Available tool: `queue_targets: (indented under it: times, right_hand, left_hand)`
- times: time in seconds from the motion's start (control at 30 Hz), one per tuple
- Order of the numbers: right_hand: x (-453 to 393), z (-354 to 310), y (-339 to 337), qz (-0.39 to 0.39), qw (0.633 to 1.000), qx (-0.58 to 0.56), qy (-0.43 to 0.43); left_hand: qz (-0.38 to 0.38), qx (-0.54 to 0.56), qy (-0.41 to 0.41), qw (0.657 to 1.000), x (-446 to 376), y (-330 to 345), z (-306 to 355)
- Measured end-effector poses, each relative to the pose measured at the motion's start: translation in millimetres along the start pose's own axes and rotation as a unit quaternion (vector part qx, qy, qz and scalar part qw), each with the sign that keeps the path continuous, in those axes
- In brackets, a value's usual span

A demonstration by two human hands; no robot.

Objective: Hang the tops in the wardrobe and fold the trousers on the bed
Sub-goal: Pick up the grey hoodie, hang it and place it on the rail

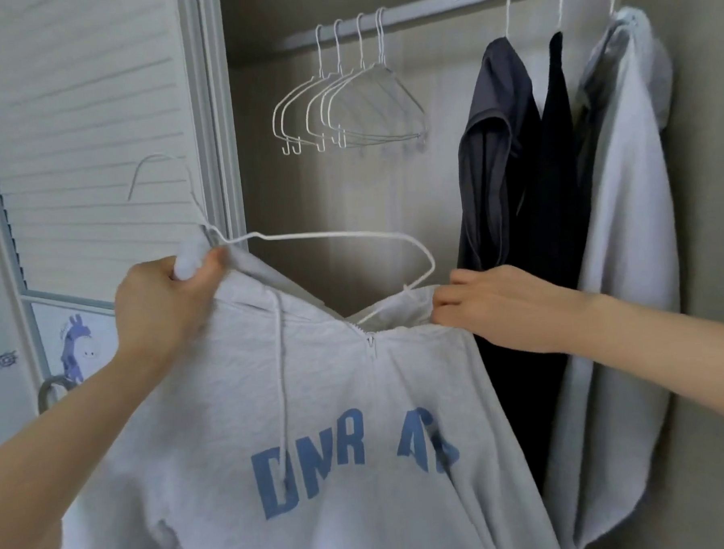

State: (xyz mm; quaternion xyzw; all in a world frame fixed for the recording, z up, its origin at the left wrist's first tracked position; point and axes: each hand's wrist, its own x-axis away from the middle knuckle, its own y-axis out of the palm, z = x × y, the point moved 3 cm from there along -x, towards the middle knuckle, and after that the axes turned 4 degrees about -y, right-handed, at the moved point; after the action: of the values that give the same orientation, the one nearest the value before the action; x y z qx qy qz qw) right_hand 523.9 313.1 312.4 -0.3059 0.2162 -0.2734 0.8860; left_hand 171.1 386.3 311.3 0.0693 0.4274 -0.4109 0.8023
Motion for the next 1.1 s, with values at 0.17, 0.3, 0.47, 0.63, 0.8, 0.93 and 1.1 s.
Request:
queue_targets:
  times: [0.17, 0.3, 0.47, 0.63, 0.8, 0.93, 1.1]
  right_hand:
    - [13, -10, 11, -0.018, 0.998, 0.054, -0.016]
    - [20, -4, 7, -0.021, 0.997, 0.072, -0.026]
    - [-4, 9, -24, 0.0, 0.997, 0.062, 0.04]
    - [-60, -22, -72, 0.22, 0.968, -0.12, 0.024]
    - [-20, 12, -39, 0.127, 0.908, -0.344, 0.201]
    - [-1, 13, 0, -0.026, 0.849, -0.45, 0.278]
    - [8, 19, 19, -0.013, 0.735, -0.563, 0.378]
  left_hand:
    - [-0.035, -0.035, 0.009, 0.999, 13, 6, 3]
    - [0.012, -0.182, 0.252, 0.95, 24, 10, 9]
    - [-0.066, -0.237, 0.347, 0.905, 52, 45, 21]
    - [-0.152, -0.132, 0.032, 0.979, 34, 70, 23]
    - [-0.078, 0.087, -0.143, 0.983, 0, 30, 3]
    - [-0.074, 0.135, -0.152, 0.976, -3, 23, 11]
    - [-0.09, 0.113, -0.12, 0.982, 2, 26, 26]
